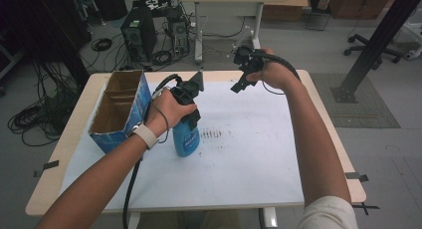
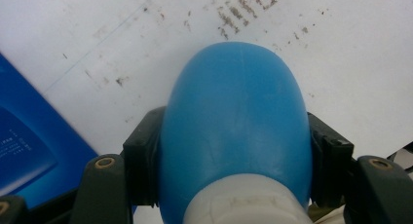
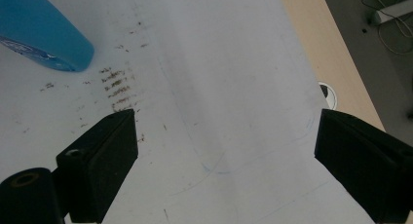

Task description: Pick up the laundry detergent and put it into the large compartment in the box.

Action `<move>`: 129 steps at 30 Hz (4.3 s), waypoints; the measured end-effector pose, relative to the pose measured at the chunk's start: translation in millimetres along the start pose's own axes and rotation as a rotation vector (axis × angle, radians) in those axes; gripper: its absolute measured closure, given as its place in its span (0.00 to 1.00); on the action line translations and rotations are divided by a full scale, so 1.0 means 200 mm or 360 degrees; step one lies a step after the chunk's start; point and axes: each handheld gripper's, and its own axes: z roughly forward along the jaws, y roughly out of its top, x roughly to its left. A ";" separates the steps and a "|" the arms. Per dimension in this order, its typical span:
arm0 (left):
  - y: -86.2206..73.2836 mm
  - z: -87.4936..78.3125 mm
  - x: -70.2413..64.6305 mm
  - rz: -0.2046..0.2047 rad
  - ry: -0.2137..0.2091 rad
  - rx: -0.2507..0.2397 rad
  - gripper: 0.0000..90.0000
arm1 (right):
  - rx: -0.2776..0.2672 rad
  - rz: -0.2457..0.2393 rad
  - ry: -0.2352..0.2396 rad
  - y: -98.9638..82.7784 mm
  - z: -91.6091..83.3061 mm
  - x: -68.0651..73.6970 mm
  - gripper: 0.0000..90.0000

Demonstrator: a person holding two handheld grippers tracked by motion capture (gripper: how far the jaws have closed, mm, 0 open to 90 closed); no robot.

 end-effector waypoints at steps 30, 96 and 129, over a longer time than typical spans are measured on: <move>-0.05 -0.20 0.03 -0.0056 0.0043 -0.0030 0.41 | -0.0012 0.0010 -0.0012 -0.02 -0.03 0.01 0.10; -0.13 -0.84 0.20 -0.0290 0.0127 -0.0153 0.41 | -0.0020 0.0010 -0.0010 -0.02 -0.05 0.01 0.10; -0.20 -1.13 0.38 -0.0573 0.0144 -0.0238 0.41 | -0.0026 -0.0002 -0.0009 -0.01 -0.04 0.02 0.10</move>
